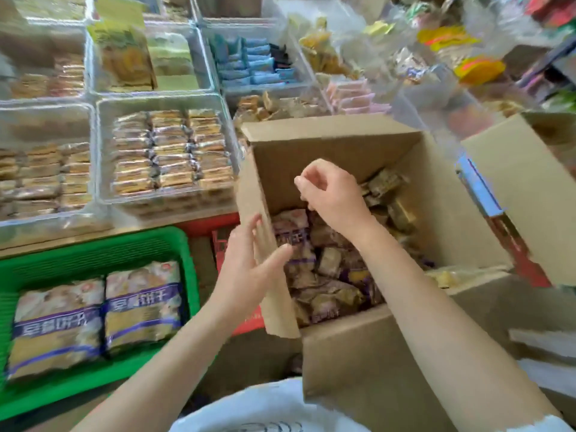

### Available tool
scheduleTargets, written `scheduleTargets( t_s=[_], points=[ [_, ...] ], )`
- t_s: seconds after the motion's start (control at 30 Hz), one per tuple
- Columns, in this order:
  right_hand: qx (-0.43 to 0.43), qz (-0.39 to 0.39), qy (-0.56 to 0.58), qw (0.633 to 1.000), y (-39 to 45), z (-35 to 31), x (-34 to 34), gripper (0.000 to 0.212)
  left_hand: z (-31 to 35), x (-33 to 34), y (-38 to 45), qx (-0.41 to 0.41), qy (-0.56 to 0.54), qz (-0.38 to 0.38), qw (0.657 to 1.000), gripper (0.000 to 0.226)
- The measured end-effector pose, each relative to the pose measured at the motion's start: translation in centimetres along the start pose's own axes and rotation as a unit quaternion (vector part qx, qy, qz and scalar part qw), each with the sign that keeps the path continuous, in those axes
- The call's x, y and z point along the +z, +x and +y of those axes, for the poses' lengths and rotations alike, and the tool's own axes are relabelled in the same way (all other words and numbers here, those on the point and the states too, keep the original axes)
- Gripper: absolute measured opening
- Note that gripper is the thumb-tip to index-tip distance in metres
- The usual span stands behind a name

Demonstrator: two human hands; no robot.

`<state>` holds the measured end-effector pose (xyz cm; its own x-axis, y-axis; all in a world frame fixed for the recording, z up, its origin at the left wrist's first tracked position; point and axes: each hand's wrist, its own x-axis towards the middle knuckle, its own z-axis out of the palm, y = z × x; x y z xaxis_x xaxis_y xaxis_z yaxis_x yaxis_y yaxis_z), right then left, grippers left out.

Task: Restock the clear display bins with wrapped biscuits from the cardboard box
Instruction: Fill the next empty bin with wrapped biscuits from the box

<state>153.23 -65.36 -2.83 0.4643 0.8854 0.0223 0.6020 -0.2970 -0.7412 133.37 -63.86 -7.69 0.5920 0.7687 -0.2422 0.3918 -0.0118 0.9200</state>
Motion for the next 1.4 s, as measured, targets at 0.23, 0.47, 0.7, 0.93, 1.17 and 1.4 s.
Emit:
scheduleTargets(
  t_s=[0.23, 0.47, 0.7, 0.93, 1.17, 1.4],
  points=[
    [0.056, -0.274, -0.127, 0.952, 2.8, 9.2, -1.0, 0.010, 2.5, 4.4, 1.1, -0.142, -0.054, 0.091, 0.984, 0.072],
    [0.014, -0.382, -0.334, 0.861, 6.4, 16.2, 4.5, 0.051, 3.8, 4.5, 1.1, -0.155, -0.011, 0.133, 0.979, 0.068],
    [-0.097, -0.373, -0.490, 0.782, 5.4, 19.7, 5.6, 0.077, 3.2, 5.6, 1.5, -0.150, -0.043, 0.163, 0.974, 0.066],
    [-0.064, -0.355, -0.338, 0.870, 6.0, 18.9, 4.7, 0.066, 3.8, 6.1, 1.6, -0.123, -0.008, 0.150, 0.981, 0.064],
    [0.216, -0.412, 0.421, 0.779, 7.9, 8.7, -1.5, 0.033, 4.0, 5.1, 0.7, -0.107, 0.098, 0.176, 0.974, 0.073],
    [0.184, -0.414, 0.480, 0.751, 4.5, -1.2, -1.6, 0.048, 6.6, 1.1, 0.5, 0.084, 0.183, 0.249, 0.947, 0.114]
  ],
)
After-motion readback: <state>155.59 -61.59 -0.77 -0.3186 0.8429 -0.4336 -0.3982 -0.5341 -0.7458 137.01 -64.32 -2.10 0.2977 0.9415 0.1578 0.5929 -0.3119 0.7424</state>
